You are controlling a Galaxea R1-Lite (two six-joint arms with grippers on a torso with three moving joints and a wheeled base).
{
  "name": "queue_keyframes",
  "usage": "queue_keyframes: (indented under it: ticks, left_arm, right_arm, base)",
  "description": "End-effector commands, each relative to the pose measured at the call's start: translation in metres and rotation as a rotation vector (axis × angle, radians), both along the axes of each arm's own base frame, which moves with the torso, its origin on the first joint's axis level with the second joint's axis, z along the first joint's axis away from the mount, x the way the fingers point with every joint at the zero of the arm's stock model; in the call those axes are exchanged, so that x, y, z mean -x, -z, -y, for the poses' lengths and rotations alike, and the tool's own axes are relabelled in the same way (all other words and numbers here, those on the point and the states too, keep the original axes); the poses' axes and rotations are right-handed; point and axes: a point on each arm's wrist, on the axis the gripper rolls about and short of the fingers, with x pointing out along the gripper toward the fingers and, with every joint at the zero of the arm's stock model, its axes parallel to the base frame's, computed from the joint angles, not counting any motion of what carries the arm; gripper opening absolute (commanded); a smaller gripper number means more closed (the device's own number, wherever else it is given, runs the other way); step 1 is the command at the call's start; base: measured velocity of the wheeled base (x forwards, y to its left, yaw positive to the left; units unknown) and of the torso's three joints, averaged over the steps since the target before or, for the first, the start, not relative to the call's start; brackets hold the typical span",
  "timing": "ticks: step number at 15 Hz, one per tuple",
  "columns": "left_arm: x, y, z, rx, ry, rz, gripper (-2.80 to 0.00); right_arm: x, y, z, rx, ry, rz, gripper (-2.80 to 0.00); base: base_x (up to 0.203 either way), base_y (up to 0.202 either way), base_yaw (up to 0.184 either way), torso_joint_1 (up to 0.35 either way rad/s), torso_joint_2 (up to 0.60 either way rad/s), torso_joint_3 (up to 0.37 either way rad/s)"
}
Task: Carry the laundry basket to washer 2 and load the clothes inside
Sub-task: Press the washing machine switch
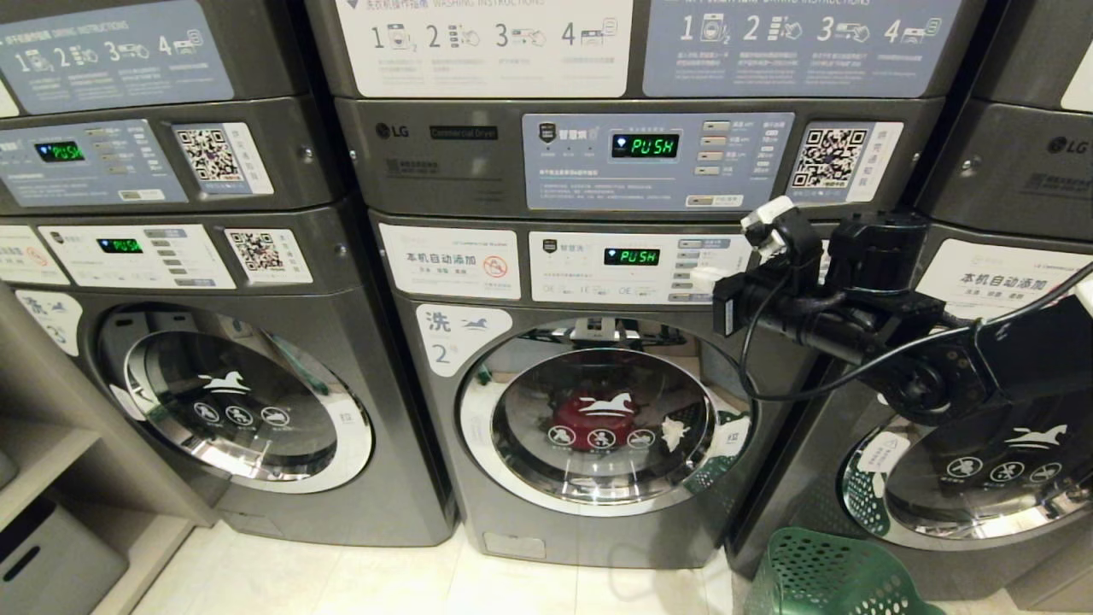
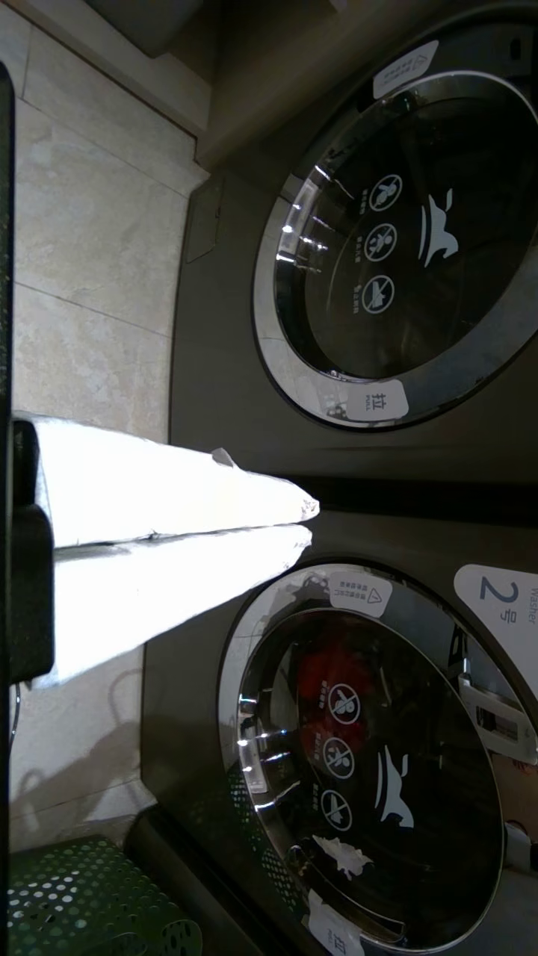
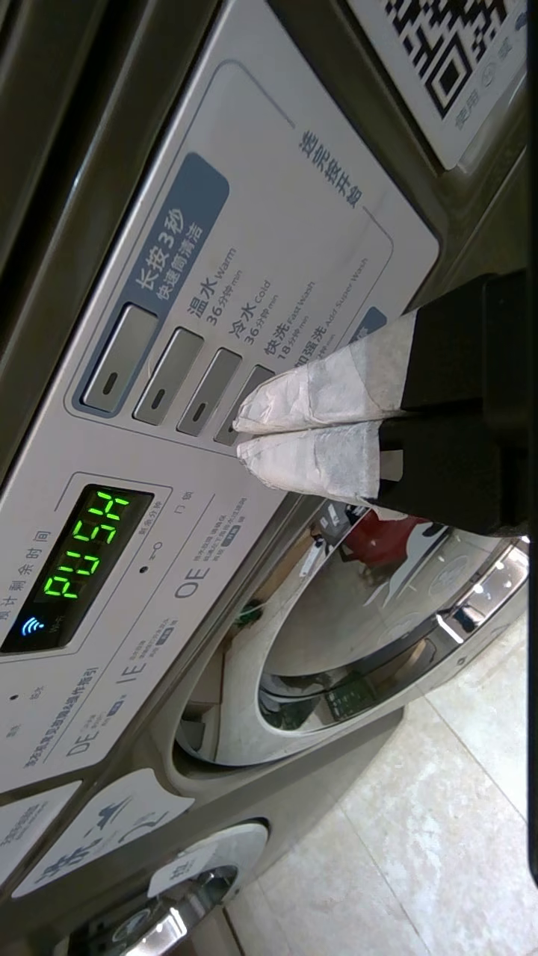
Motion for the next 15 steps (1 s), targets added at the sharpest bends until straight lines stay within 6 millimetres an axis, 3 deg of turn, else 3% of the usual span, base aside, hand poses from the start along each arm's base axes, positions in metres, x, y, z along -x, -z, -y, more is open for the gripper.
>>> queue_keyframes:
  ticks: [1, 15]
  left_arm:
    - [0.000, 0.000, 0.000, 0.000, -0.001, 0.000, -2.80]
    - [0.000, 0.000, 0.000, 0.000, -0.001, -0.002, -2.80]
  right_arm:
    - [-0.006, 0.005, -0.002, 0.002, -0.002, -0.003, -2.80]
    - [-0.027, -0.001, -0.006, -0.024, 0.044, -0.017, -2.80]
  base:
    - [0.000, 0.000, 0.000, 0.000, 0.00, 0.000]
    - [0.000, 0.000, 0.000, 0.000, 0.00, 0.000]
